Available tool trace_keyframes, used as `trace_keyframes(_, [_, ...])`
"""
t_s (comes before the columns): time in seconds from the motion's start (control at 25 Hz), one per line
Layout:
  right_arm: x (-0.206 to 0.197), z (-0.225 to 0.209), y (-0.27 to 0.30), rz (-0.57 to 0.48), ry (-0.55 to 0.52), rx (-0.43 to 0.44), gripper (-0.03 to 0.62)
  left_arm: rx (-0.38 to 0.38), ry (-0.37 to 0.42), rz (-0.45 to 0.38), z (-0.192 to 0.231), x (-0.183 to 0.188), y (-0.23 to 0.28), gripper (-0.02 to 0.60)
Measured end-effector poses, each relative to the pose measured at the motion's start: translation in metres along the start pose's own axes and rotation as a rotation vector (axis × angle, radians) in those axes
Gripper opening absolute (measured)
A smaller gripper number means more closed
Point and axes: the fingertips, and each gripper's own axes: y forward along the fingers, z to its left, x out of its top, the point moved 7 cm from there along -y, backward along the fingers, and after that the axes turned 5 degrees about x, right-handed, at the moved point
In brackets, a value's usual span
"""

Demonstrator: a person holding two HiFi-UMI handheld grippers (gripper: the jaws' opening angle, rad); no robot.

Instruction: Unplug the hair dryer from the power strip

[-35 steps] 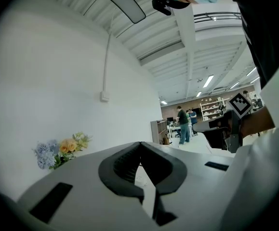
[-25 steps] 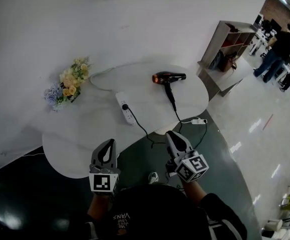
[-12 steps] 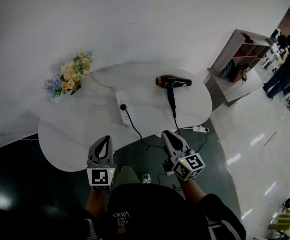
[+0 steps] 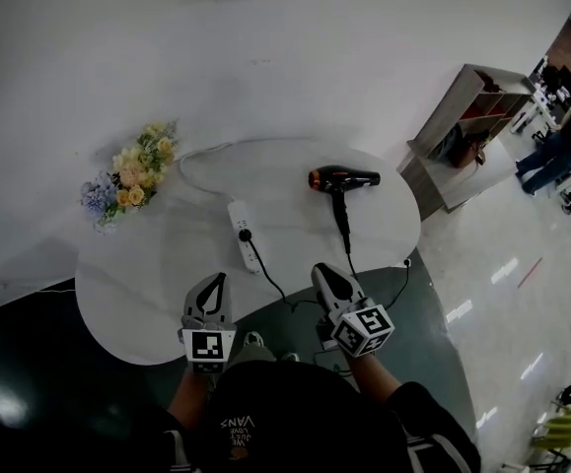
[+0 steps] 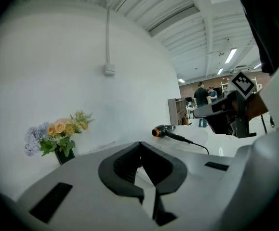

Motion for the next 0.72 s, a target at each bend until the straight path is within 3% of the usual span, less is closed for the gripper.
trace_keyframes(0.28, [-0.007,-0.007,0.042,0.020,0.012,-0.039,0.046,-0.075,-0.001,0.036,0.024,-0.006,0.029,0.018])
trace_keyframes(0.44, [-0.010,-0.011,0.061,0.050,-0.013,-0.045,0.048,-0.105,0.010,-0.006,0.034,0.002,0.039,0.018])
trace_keyframes(0.72, [-0.010,-0.019,0.089,0.081,-0.041,0.016,0.046,-0.099,-0.023,0.036,0.039,-0.015,0.047,0.018])
